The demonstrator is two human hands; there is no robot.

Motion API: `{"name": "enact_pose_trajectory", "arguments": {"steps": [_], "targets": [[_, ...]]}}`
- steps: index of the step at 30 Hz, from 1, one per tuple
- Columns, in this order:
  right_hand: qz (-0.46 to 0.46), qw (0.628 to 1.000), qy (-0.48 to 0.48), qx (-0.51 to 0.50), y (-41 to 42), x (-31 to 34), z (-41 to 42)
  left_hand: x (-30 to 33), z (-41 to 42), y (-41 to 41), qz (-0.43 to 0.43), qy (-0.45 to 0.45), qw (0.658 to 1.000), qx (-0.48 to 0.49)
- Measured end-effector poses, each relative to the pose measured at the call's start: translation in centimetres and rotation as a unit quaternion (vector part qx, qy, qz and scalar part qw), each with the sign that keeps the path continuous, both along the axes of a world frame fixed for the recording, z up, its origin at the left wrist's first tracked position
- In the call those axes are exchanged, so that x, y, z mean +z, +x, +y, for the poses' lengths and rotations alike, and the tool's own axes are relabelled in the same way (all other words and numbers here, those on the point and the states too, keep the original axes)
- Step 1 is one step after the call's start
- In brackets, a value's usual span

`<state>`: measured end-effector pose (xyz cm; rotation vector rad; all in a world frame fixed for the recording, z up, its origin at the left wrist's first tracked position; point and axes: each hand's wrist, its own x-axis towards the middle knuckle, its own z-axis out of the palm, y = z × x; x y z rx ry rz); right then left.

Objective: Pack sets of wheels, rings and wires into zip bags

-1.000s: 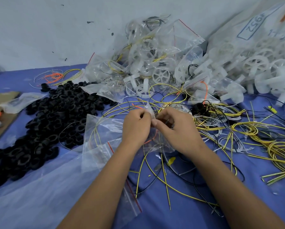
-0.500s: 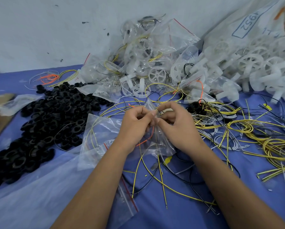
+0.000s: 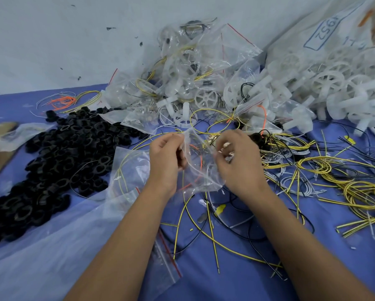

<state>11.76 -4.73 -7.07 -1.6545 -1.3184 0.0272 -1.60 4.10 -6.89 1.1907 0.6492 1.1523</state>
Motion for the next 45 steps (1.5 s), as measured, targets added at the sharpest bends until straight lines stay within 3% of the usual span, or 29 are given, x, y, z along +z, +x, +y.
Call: {"name": "enact_pose_trajectory", "arguments": {"steps": [4, 11, 18, 25, 30, 36, 41, 43, 45], "targets": [[-0.078, 0.991, -0.062, 0.087, -0.7, -0.4, 0.3, 0.1, -0.5, 0.4, 0.024, 0.058, 0.998, 0.006], [-0.163, 0.966, -0.175, 0.096, -0.9, -0.6, 0.1, 0.0, -0.6, 0.6, 0.038, 0.062, 0.997, 0.032], [-0.224, 0.951, -0.213, 0.025, -1.2, -0.5, -0.1, -0.3, -0.9, 0.6, 0.244, 0.235, 0.939, 0.059], [-0.224, 0.946, -0.234, -0.01, -0.7, -0.6, -0.2, -0.2, -0.9, 0.7, 0.285, 0.211, 0.935, 0.016], [-0.235, 0.943, -0.235, -0.001, -0.7, -0.3, -0.1, -0.2, -0.2, 1.0, 0.43, 0.202, 0.88, 0.003], [-0.242, 0.94, -0.238, 0.001, -0.5, -0.3, -0.1, 0.4, 0.2, 0.6, 0.318, 0.223, 0.918, 0.083], [-0.247, 0.942, -0.228, 0.001, 0.2, -0.2, -0.3, 0.4, 0.9, -0.4, 0.286, 0.24, 0.914, 0.157], [-0.225, 0.953, -0.201, -0.007, 0.5, -0.1, -0.4, 0.5, 1.2, -0.8, 0.282, 0.232, 0.915, 0.173], [-0.149, 0.982, -0.116, -0.01, 0.9, 0.2, -0.3, 0.6, 1.6, -1.2, 0.278, 0.21, 0.92, 0.179]]}}
